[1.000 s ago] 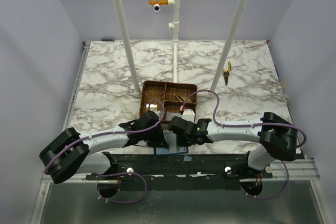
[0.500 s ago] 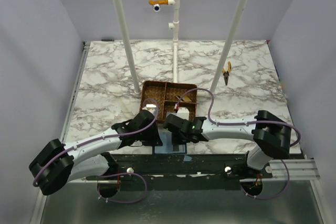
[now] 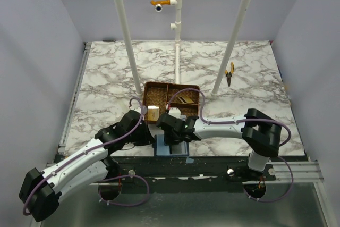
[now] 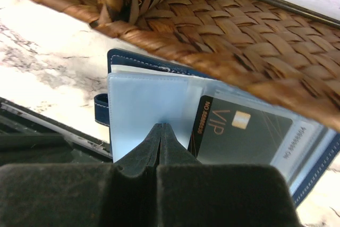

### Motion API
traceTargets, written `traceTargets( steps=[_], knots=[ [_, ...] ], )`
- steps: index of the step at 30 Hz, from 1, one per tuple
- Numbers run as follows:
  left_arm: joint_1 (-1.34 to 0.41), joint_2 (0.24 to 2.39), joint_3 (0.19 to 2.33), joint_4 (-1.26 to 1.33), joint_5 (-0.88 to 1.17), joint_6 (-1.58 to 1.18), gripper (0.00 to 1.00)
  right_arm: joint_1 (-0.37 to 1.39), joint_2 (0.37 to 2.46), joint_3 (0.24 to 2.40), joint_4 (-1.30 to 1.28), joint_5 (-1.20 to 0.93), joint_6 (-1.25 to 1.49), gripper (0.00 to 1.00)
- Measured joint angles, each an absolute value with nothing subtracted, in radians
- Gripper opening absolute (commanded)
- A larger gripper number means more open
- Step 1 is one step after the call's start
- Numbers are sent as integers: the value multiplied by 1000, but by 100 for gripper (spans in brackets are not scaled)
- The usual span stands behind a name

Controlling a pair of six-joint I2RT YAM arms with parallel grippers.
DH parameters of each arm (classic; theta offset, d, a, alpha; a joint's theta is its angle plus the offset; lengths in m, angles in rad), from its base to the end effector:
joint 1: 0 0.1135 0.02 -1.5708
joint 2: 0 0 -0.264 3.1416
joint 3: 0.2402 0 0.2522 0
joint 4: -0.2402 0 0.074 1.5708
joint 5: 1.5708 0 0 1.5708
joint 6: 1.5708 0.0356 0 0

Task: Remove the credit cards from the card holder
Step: Remove the credit card from the card holder.

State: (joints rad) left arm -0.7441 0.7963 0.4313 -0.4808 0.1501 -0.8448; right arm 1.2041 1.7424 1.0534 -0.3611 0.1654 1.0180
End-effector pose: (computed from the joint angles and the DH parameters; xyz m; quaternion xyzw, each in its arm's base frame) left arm 0.1127 -0.1109 0.1891 -0.0204 0.9325 -0.3014 0.1977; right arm 0.1297 0.3214 0.1695 -0.0683 0.9608 0.1945 0.1854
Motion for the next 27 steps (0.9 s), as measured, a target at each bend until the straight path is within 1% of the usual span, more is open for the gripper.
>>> traceTargets(
  steps=[4, 12, 20, 27],
  knots=[
    [-741, 746, 431, -525, 150, -842, 0, 1204, 1794, 1064, -343, 139, 1012, 1],
    [-741, 711, 413, -526, 172, -854, 0, 1203, 1806, 1073, -319, 126, 1013, 1],
    [-739, 806, 411, -444, 234, -860, 0, 1203, 1787, 1073, -334, 131, 1016, 1],
    [-739, 884, 411, -355, 270, -866, 0, 1203, 1693, 1073, -379, 171, 1024, 1]
  ],
)
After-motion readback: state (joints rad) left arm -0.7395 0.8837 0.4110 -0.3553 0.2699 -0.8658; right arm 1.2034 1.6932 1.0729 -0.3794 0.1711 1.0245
